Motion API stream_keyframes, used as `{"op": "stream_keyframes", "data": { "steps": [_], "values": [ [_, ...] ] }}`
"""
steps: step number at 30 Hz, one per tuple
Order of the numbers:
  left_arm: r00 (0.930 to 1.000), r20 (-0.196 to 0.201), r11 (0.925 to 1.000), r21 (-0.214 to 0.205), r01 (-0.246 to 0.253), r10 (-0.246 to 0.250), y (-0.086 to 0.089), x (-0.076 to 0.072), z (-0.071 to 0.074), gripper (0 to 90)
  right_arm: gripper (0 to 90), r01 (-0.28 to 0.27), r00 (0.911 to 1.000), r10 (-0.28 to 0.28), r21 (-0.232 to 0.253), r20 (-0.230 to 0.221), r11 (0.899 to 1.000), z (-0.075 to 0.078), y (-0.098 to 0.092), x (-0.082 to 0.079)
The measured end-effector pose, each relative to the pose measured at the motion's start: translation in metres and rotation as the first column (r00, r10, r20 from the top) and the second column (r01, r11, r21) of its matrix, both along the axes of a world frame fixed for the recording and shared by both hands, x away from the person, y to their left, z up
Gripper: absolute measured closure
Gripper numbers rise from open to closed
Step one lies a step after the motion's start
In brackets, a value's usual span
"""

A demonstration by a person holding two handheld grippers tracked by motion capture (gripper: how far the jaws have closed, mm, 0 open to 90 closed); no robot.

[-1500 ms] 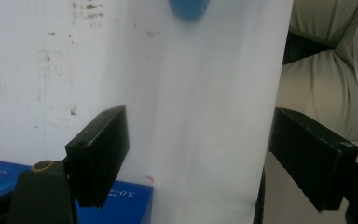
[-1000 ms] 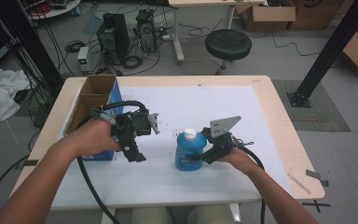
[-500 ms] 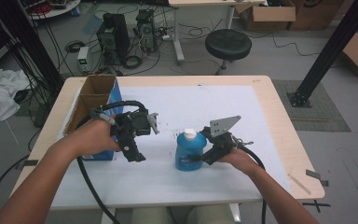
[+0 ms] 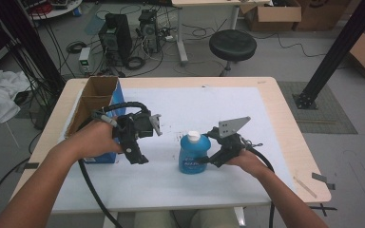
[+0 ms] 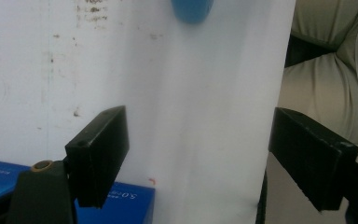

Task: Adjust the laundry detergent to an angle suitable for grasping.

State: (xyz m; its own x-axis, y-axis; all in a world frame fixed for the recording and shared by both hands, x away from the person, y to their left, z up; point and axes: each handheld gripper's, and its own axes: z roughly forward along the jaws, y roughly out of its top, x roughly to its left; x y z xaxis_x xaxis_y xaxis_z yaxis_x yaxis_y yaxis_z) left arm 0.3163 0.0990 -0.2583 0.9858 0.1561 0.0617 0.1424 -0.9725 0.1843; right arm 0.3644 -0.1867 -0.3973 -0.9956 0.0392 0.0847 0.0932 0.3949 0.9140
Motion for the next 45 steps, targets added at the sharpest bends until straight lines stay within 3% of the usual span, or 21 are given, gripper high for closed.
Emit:
{"op": "stream_keyframes", "data": {
  "steps": [15, 19, 24, 31, 36, 38, 41, 45],
  "values": [
    [1.0000, -0.001, 1.0000, 0.003, -0.004, 0.004, 0.000, 0.001, 0.000, 20.8, 15.0, 0.033, 0.9989, -0.034, -0.041, -0.032, 0.999, 0.004, -0.018, 0.003],
    [1.0000, -0.002, 1.0000, 0.003, -0.005, 0.005, 0.000, 0.002, 0.000, 20.7, 15.0, 0.038, 0.9985, -0.041, -0.073, -0.037, 0.997, 0.008, -0.026, 0.003],
    [0.9999, -0.001, 0.9999, -0.003, -0.012, 0.012, 0.001, 0.003, 0.000, 20.7, 15.0, 0.037, 0.9982, -0.044, -0.153, -0.040, 0.988, 0.016, -0.041, 0.005],
    [0.9996, 0.001, 0.9995, -0.014, -0.027, 0.027, 0.002, 0.006, -0.001, 20.4, 15.1, 0.086, 0.9944, -0.099, -0.263, -0.037, 0.961, 0.036, -0.068, 0.014],
    [0.9996, 0.002, 0.9995, -0.014, -0.027, 0.027, 0.001, 0.009, 0.000, 20.2, 15.1, 0.112, 0.9922, -0.124, -0.341, -0.015, 0.934, 0.054, -0.082, 0.023],
    [0.9997, 0.003, 0.9996, -0.012, -0.026, 0.026, 0.000, 0.010, 0.000, 20.2, 15.1, 0.116, 0.9912, -0.132, -0.379, -0.015, 0.918, 0.061, -0.086, 0.029],
    [0.9995, 0.003, 0.9994, -0.015, -0.030, 0.030, -0.001, 0.011, 0.001, 20.2, 15.3, 0.125, 0.9899, -0.142, -0.461, -0.002, 0.879, 0.074, -0.090, 0.040],
    [0.9992, 0.005, 0.9989, -0.024, -0.040, 0.040, -0.002, 0.013, 0.001, 20.1, 15.7, 0.147, 0.9865, -0.163, -0.516, 0.016, 0.844, 0.091, -0.097, 0.058]
  ]
}}
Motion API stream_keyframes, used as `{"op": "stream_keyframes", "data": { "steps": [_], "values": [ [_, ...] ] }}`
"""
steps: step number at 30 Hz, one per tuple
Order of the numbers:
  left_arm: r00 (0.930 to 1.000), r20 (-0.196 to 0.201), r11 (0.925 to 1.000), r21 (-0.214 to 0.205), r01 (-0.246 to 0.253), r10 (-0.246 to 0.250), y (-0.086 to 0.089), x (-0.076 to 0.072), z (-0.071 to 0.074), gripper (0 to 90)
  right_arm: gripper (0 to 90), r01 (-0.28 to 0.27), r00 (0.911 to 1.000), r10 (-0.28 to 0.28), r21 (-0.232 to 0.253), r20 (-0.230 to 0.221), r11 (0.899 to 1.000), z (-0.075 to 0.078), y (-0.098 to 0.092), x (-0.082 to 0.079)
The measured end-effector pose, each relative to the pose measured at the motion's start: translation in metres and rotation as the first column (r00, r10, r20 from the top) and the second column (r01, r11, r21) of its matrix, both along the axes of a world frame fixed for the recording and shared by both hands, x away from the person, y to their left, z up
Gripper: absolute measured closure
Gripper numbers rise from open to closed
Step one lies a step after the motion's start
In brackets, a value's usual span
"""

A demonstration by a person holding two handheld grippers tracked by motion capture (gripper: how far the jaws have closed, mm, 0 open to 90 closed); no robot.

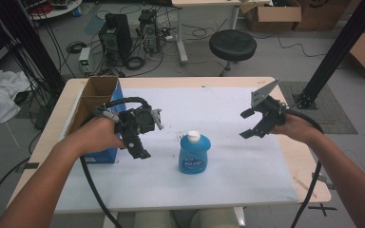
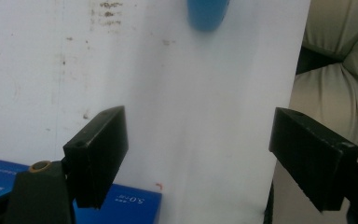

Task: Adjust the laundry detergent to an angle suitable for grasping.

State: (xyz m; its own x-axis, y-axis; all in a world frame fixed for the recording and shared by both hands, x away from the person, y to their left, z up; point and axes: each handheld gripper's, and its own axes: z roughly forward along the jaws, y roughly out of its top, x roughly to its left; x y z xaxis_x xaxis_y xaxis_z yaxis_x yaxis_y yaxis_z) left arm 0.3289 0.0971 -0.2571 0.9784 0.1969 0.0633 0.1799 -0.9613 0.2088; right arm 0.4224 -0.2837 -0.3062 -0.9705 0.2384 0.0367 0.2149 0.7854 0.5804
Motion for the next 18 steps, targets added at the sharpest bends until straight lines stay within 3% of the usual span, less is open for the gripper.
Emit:
{"op": "stream_keyframes", "data": {
  "steps": [8, 18],
  "values": [
    [1.0000, -0.002, 1.0000, 0.003, -0.002, 0.002, -0.001, 0.004, 0.000, 20.1, 15.4, 0.094, 0.9956, -0.094, -0.052, 0.002, 0.994, 0.020, -0.012, 0.041],
    [0.9998, -0.005, 0.9998, -0.005, -0.018, 0.018, 0.001, 0.007, -0.001, 20.2, 15.6, 0.132, 0.9912, -0.132, -0.110, 0.010, 0.985, 0.022, -0.014, 0.071]
  ]
}}
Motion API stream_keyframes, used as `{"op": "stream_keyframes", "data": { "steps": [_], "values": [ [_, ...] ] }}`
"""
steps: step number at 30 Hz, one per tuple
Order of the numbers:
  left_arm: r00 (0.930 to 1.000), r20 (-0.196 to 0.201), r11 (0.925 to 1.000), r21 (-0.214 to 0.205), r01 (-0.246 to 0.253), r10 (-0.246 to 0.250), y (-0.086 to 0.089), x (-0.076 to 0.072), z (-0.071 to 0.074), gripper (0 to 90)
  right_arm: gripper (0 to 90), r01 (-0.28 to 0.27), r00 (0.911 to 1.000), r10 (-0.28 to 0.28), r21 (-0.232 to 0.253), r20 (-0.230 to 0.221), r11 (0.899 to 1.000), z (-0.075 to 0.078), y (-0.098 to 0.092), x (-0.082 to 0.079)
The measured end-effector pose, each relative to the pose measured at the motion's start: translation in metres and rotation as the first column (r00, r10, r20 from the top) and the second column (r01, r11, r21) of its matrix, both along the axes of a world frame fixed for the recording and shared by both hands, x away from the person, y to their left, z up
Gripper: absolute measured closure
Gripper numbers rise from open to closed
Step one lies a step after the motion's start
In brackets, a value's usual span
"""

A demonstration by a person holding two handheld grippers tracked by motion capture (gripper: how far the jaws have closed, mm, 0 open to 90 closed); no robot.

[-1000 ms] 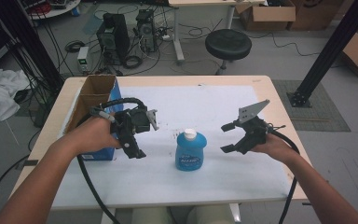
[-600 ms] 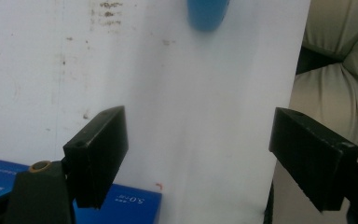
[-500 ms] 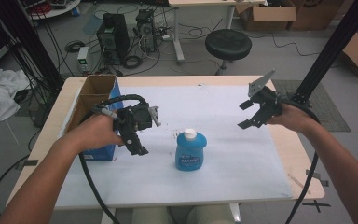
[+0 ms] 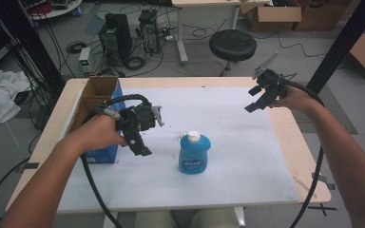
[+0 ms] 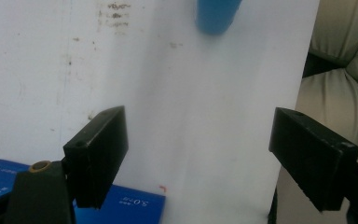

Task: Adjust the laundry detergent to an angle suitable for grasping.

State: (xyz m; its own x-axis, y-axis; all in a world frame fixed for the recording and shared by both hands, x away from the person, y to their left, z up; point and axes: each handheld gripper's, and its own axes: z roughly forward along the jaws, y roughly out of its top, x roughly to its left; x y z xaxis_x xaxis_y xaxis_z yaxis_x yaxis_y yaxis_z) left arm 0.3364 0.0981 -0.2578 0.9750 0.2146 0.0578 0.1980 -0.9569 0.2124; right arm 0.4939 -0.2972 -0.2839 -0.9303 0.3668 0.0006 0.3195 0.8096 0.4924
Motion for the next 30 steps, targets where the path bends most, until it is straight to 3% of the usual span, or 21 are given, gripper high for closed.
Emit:
{"op": "stream_keyframes", "data": {
  "steps": [10, 30],
  "values": [
    [0.9999, 0.004, 0.9999, -0.001, -0.011, 0.011, 0.0026, 0.0006, 0.0018, 20.3, 15.6, 0.005, 0.9999, -0.005, -0.025, 0.009, 1.000, -0.0009, 0.0023, 0.0065],
    [0.9997, 0.012, 0.9998, -0.004, -0.019, 0.019, 0.0014, -0.0003, 0.0041, 20.3, 16.0, -0.011, 0.9998, 0.011, -0.013, 0.019, 1.000, 0.0008, 0.0064, 0.0078]
  ]
}}
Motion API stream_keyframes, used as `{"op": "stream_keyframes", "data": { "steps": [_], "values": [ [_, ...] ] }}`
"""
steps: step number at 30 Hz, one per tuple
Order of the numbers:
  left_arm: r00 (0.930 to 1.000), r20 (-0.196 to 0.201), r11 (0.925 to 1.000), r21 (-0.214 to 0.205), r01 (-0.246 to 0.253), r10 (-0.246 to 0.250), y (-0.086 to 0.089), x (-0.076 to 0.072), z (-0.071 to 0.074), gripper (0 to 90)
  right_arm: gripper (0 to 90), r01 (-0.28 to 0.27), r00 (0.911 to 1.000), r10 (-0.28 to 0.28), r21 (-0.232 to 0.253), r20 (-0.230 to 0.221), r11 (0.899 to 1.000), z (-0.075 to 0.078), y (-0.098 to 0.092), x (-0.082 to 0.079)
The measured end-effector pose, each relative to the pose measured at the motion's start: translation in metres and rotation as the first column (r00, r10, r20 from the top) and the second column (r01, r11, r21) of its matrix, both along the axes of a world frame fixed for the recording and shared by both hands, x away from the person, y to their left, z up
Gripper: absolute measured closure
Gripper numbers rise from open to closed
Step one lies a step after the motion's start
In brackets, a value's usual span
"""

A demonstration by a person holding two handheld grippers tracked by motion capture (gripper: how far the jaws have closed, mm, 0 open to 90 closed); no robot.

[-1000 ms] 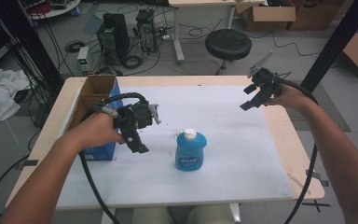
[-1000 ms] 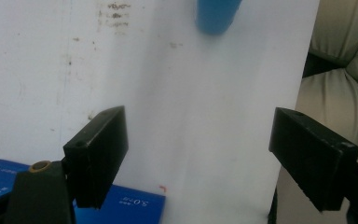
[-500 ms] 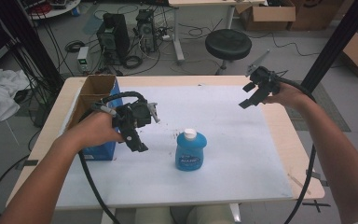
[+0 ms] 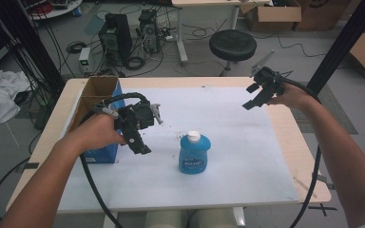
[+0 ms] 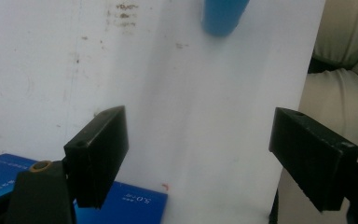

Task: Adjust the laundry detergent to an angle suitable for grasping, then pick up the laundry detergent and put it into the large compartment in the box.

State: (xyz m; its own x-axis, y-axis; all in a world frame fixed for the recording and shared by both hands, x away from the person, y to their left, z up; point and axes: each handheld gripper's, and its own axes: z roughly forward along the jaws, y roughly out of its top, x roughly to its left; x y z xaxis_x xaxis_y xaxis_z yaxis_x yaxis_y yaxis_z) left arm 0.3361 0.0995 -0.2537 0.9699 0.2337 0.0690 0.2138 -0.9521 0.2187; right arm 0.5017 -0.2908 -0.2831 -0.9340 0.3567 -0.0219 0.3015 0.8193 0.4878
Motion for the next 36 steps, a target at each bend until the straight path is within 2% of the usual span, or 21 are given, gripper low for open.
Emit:
{"op": "stream_keyframes", "data": {
  "steps": [13, 23, 31, 36],
  "values": [
    [1.0000, 0.009, 1.0000, 0.001, 0.001, -0.001, -0.003, -0.001, 0.001, 20.2, 15.8, 0.000, 0.9999, 0.000, 0.003, 0.014, 1.000, 0.004, -0.004, -0.004],
    [0.9998, 0.018, 0.9999, -0.008, -0.008, 0.008, -0.003, 0.000, 0.003, 20.1, 15.8, -0.003, 0.9999, 0.003, -0.001, 0.010, 1.000, 0.002, 0.001, -0.005],
    [0.9990, 0.042, 0.9992, -0.035, 0.018, -0.017, -0.014, 0.000, 0.013, 20.1, 15.9, -0.028, 0.9995, 0.028, 0.002, 0.017, 1.000, 0.003, 0.007, -0.007],
    [0.9973, 0.051, 0.9967, -0.059, 0.056, -0.053, -0.024, 0.000, 0.017, 19.9, 15.9, -0.042, 0.9989, 0.042, 0.002, 0.021, 0.999, 0.003, 0.010, -0.010]
  ]
}}
